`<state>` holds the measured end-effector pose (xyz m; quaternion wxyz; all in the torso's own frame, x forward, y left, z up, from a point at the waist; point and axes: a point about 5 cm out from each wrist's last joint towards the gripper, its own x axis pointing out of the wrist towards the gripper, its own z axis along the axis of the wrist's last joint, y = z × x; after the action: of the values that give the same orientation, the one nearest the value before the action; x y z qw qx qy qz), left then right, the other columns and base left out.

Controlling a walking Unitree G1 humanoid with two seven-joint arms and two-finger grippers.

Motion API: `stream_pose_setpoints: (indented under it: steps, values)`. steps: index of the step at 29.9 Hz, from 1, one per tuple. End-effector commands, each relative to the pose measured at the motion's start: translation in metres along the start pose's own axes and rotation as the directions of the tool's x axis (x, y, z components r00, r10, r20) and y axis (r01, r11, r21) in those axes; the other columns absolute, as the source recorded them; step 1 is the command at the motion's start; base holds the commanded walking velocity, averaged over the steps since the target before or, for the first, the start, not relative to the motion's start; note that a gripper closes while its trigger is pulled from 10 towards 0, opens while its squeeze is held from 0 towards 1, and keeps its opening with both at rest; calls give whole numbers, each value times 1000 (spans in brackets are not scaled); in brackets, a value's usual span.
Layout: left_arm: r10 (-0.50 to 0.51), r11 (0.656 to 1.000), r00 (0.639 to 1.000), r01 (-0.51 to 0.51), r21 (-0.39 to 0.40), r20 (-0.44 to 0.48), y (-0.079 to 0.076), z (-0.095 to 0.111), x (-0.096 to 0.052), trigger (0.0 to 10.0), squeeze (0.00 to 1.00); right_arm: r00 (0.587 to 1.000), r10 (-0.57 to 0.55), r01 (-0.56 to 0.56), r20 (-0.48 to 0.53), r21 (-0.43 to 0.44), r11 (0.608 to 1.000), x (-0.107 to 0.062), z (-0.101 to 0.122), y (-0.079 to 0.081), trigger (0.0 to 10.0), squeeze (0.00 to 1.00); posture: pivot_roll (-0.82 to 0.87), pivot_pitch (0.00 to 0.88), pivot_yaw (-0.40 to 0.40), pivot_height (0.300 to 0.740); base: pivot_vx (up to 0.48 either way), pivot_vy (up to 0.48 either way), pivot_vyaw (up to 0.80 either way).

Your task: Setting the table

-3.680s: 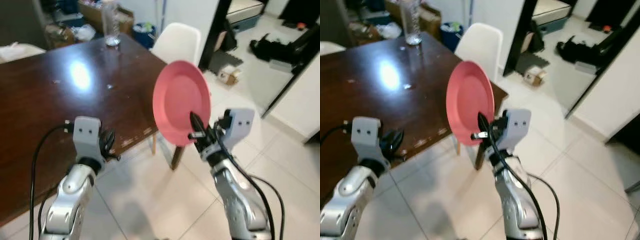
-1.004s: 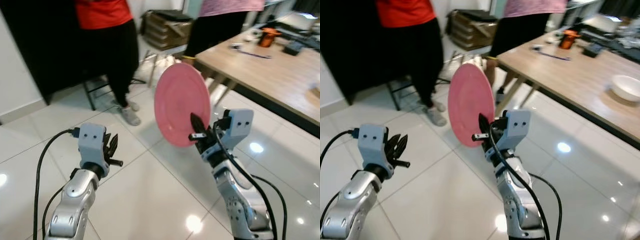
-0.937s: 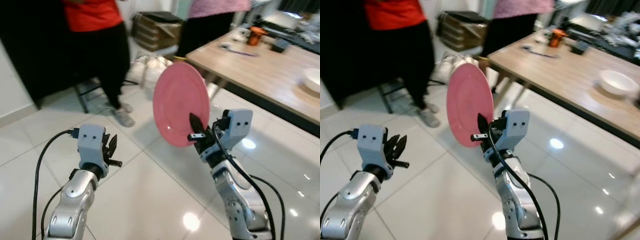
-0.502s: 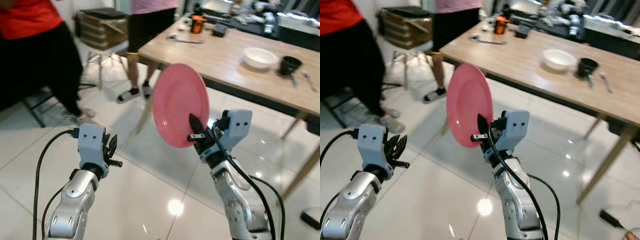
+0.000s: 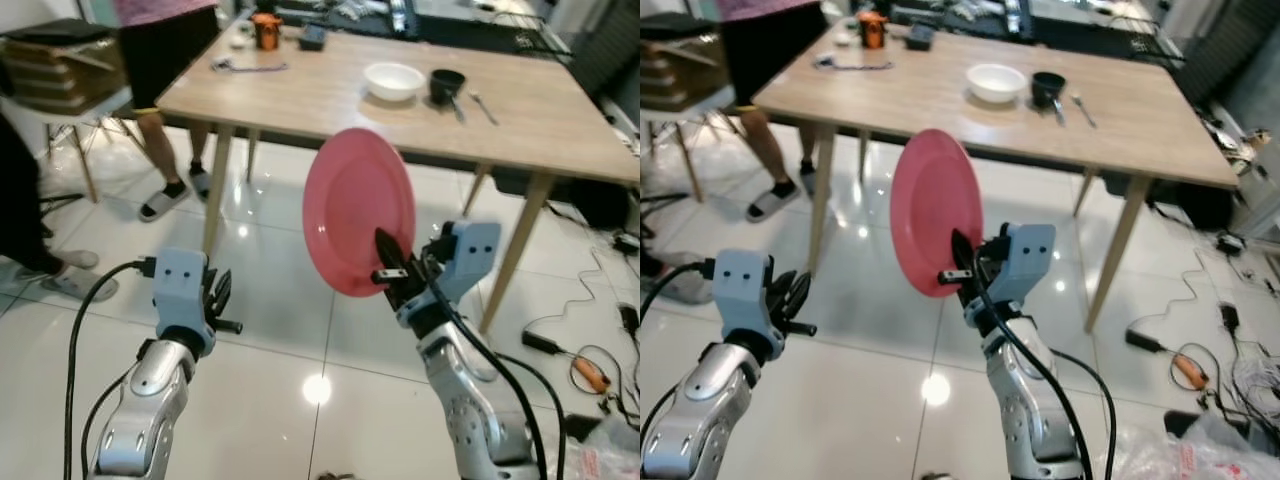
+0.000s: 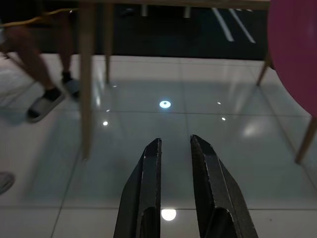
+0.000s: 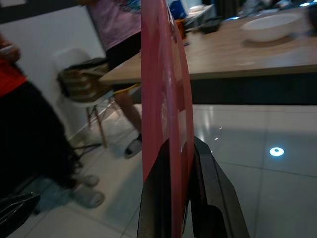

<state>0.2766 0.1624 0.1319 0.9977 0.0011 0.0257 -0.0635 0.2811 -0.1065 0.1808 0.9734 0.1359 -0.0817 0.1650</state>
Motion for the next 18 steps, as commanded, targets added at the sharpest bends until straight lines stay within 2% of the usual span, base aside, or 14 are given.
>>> stream_pose_setpoints:
  steps: [1,7,10,18]
  values:
    - [-9,1000,1000,9,-2,-12,-3,-2,0,10000,0,1000,-10,10,7,4,1000,-1,1,-2,10000,0,-31,42,31,740,0,0,-800]
    - [-3,1000,1000,3,8,3,-3,-1,0,10000,0,1000,-19,19,5,4,1000,-1,1,-3,10000,0,-28,43,30,740,0,0,-800]
    - [6,1000,1000,-6,29,4,-2,-1,1,10000,0,1000,-24,24,9,-5,1000,-1,1,-4,10000,0,-27,42,30,740,474,0,-604]
    - [14,999,1000,-14,29,2,-2,-1,2,10000,0,1000,-23,23,14,-12,1000,0,2,-4,10000,0,-26,39,30,740,480,0,0]
